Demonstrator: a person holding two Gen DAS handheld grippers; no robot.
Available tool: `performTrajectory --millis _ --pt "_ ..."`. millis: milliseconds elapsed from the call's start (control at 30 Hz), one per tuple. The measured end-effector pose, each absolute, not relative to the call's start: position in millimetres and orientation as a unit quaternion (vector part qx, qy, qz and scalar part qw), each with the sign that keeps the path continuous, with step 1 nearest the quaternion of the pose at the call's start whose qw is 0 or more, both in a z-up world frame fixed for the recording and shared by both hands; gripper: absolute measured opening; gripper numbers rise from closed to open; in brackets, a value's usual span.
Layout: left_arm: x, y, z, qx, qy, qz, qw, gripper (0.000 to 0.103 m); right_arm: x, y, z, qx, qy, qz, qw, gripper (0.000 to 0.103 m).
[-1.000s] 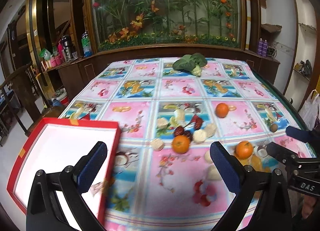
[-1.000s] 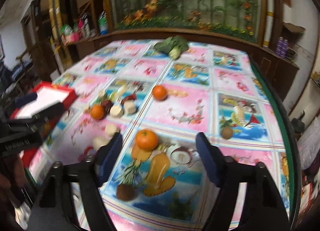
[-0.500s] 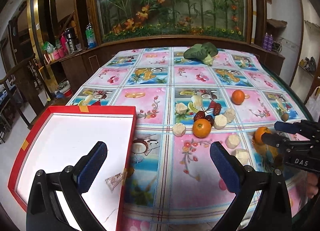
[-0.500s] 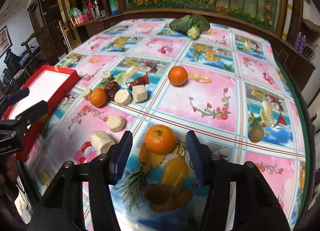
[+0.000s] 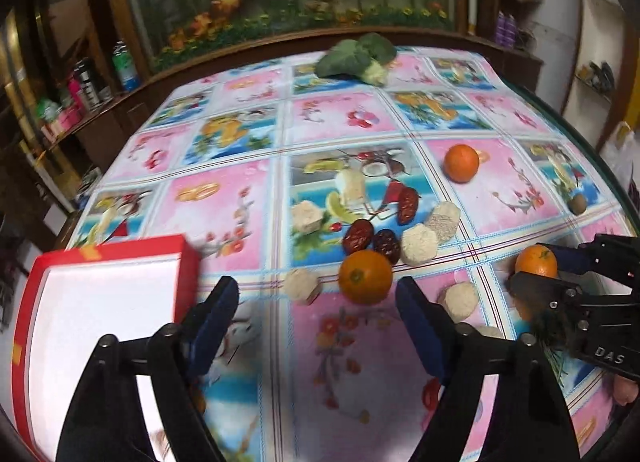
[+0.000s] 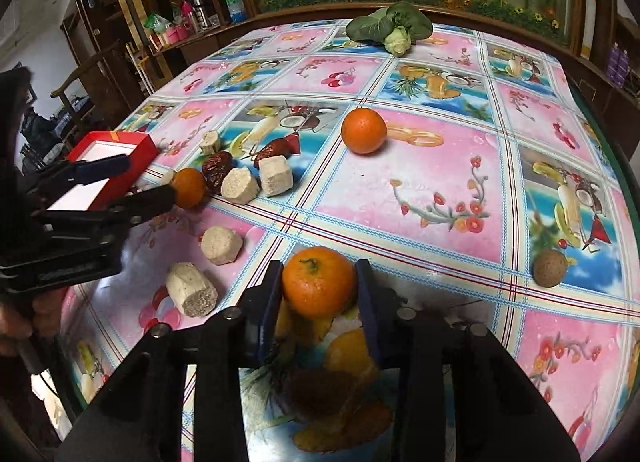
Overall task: Organize fruits
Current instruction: 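Grasp an orange with the right gripper while the left gripper grasps another orange, then carry both oranges to the white tray and open both grippers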
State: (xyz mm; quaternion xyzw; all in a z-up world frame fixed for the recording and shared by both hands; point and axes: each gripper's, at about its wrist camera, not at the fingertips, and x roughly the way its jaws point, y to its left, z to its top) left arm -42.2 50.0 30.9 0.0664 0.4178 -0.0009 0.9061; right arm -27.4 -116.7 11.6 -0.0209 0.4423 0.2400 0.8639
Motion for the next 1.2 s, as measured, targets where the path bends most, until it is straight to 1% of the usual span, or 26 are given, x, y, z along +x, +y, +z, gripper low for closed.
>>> performTrajectory --millis 67,200,267,400,667,900,1033,1133,1200 --pt "-35.8 45.9 28.4 0.075 0.424 -0.018 0.902 0.072 -25.1 -119.3 11.6 -0.008 0.446 0.244 0.861 0.038" --pt "-27.2 38.5 22.0 0.083 0.438 -0.045 0.894 0.072 -21.3 -124.8 11.4 0.017 0.455 0.25 0.854 0.038" --pt "-24.9 37.7 17.8 0.085 0.444 -0.047 0.891 0.068 -20.1 -127.5 11.2 0.027 0.459 0.252 0.852 0.038" --pt "-23.0 35.7 17.0 0.099 0.441 -0.051 0.891 0.066 -19.8 -128.0 11.7 0.028 0.459 0.252 0.851 0.038" --pt "-24.4 36.0 20.1 0.121 0.429 -0.071 0.892 0.045 -19.5 -128.9 11.8 0.032 0.46 0.253 0.851 0.038" --pt "-25.0 27.0 16.5 0.158 0.425 -0.076 0.888 0.044 -19.4 -129.2 11.8 0.032 0.459 0.253 0.851 0.038" --pt "-24.5 26.7 16.1 0.154 0.425 -0.076 0.889 0.043 -19.5 -129.0 12.1 0.031 0.459 0.253 0.851 0.038" --pt "-25.5 29.9 17.4 0.145 0.424 -0.078 0.89 0.04 -19.6 -128.9 12.9 0.028 0.456 0.253 0.853 0.038" --pt "-27.7 31.6 19.6 0.134 0.422 -0.083 0.893 0.032 -19.3 -129.3 12.6 0.03 0.455 0.252 0.853 0.038"
